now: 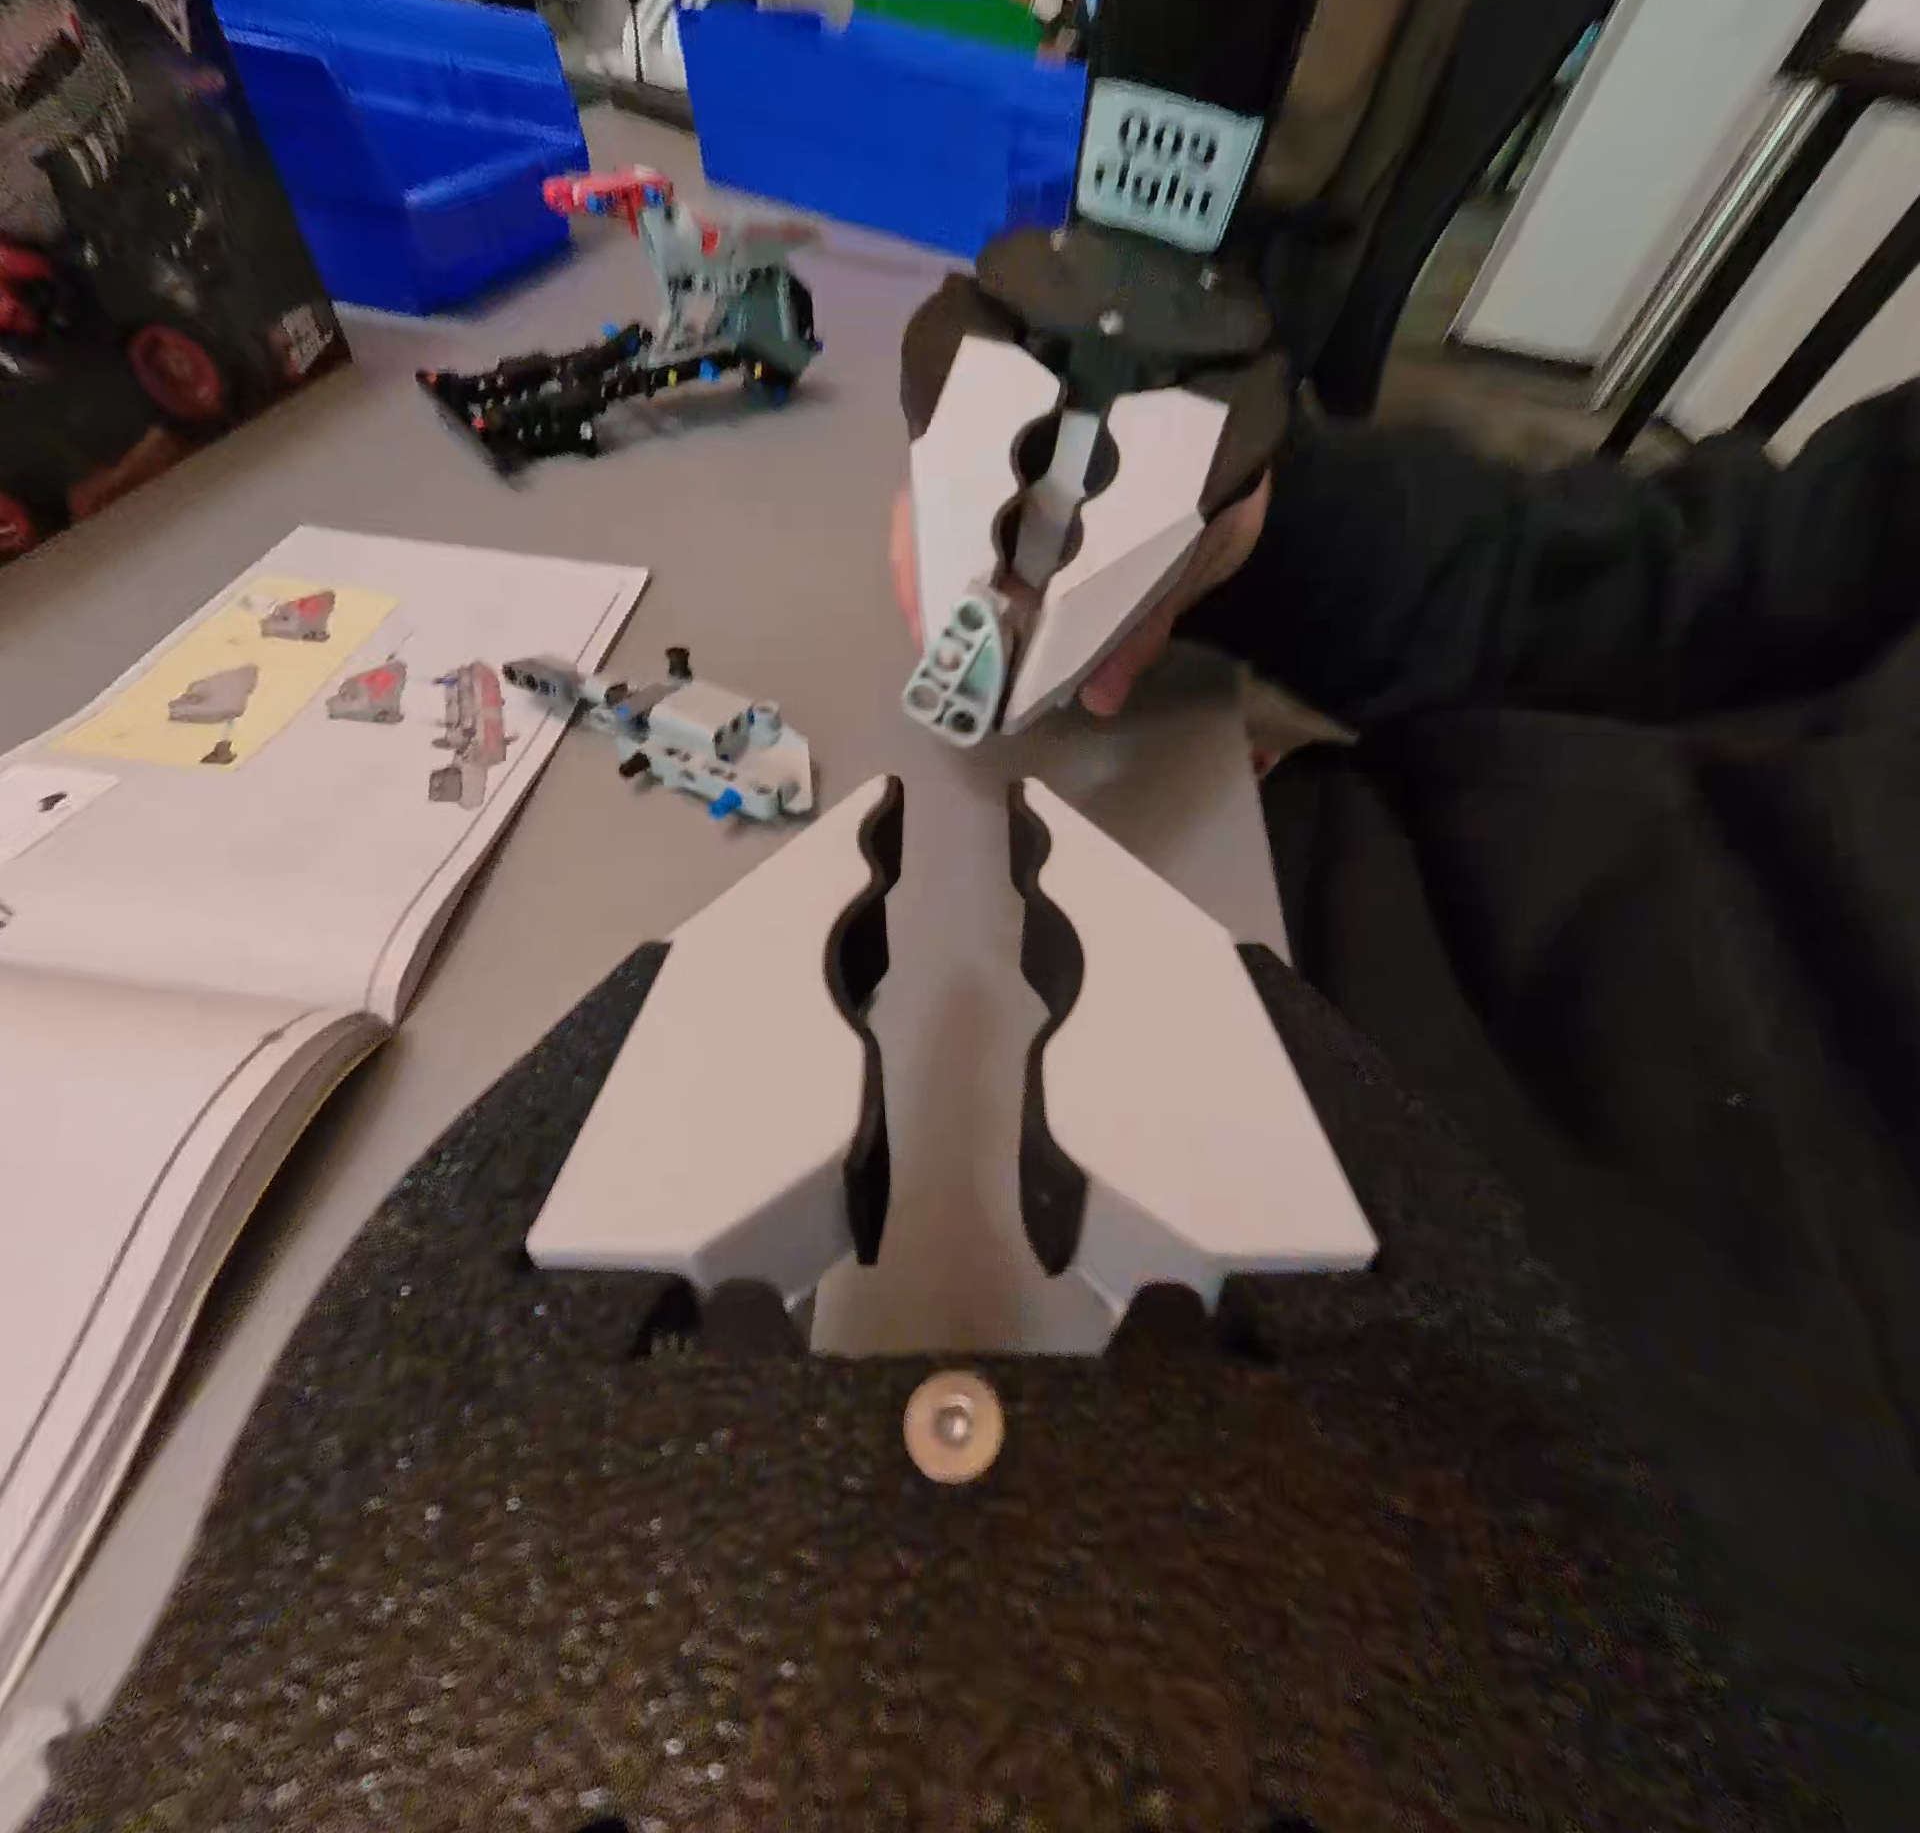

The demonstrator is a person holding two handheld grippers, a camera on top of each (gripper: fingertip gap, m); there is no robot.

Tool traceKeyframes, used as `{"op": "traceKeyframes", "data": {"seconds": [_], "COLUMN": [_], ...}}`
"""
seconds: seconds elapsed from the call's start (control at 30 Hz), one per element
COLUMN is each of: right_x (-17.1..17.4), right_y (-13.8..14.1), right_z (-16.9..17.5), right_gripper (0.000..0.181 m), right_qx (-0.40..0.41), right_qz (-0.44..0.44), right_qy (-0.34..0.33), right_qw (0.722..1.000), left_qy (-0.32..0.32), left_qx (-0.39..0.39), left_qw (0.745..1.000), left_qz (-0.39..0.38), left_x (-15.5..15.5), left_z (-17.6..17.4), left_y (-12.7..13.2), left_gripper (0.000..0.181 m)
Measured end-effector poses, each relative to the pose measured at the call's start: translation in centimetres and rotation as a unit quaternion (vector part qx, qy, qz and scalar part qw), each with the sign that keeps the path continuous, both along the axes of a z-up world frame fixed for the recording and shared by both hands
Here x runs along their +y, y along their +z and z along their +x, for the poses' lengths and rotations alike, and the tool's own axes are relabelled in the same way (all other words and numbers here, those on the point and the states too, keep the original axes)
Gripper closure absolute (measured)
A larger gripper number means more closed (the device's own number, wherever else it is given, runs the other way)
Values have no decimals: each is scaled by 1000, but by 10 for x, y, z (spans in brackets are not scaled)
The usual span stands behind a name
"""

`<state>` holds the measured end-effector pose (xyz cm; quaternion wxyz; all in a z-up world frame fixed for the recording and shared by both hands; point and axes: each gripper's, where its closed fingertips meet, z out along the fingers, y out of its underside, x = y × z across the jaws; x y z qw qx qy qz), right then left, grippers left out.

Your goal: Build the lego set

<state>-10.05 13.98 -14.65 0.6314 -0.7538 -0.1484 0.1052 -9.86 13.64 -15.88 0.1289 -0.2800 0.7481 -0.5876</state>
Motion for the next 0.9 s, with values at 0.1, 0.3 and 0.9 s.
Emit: {"op": "traceKeyframes", "data": {"seconds": [0.1, 0.3, 0.9], "right_x": [-5, -2, 32], "right_y": [18, 22, 1], "right_z": [-4, -22, 23], "right_gripper": [177, 177, 146], "right_qx": [25, 23, -319], "right_qz": [60, 77, -3], "right_qy": [10, 34, -249], "right_qw": [998, 996, 915], "left_qy": [-14, -46, 157], "left_qx": [-8, -22, 101], "left_qw": [998, 989, 981], "left_qz": [-63, -140, -62], "left_x": [0, -8, 15], "left_z": [-4, -13, 5], "left_y": [15, 40, 45], "left_gripper": [163, 163, 168]}}
